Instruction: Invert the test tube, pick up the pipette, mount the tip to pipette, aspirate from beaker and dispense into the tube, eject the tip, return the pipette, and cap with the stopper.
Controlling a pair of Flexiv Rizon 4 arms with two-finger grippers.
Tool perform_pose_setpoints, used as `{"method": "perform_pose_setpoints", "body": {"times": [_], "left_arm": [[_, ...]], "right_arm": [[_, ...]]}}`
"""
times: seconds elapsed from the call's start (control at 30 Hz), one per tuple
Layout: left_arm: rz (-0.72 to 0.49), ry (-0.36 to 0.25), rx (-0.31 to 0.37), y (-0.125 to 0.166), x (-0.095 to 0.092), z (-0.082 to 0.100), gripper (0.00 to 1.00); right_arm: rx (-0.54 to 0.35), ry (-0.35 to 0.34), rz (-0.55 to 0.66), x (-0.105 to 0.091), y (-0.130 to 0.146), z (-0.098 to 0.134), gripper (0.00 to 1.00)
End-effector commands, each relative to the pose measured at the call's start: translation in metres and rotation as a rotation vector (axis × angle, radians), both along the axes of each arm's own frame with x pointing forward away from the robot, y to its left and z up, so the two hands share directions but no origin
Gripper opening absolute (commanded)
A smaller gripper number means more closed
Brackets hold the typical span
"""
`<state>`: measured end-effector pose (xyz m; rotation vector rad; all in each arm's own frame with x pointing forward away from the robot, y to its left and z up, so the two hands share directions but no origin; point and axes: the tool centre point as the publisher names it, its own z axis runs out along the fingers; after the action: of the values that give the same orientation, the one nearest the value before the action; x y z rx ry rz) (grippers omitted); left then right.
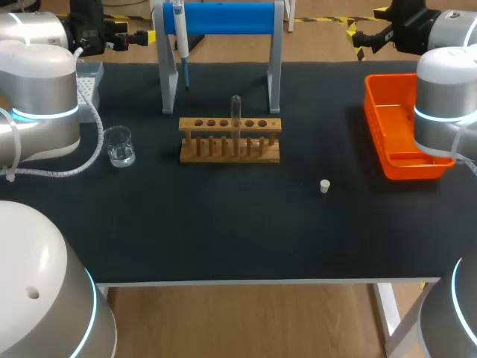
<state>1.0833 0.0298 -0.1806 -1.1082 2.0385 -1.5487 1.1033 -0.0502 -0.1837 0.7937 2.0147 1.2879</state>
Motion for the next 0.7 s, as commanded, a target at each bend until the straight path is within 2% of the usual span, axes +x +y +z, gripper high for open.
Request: {"method": "perform_pose_setpoints", "body": {"times": [0.03,0.47,0.57,0.7], "left_arm": [[0.001,-0.003,-0.001,0.0,0.0,-0.001,1.0],[0.001,-0.003,-0.001,0.0,0.0,-0.001,1.0],[0.001,-0.003,-0.001,0.0,0.0,-0.001,1.0],[0.001,-0.003,-0.001,0.0,0.0,-0.001,1.0]], "right_arm": [[0.001,0.0,0.0,0.0,0.0,0.0,1.0],[0.001,0.0,0.0,0.0,0.0,0.0,1.0],[0.026,-0.006,0.034,-0.013,0.007,0.005,1.0],[0.028,-0.022,0.112,-0.041,0.024,0.009,1.0]]}}
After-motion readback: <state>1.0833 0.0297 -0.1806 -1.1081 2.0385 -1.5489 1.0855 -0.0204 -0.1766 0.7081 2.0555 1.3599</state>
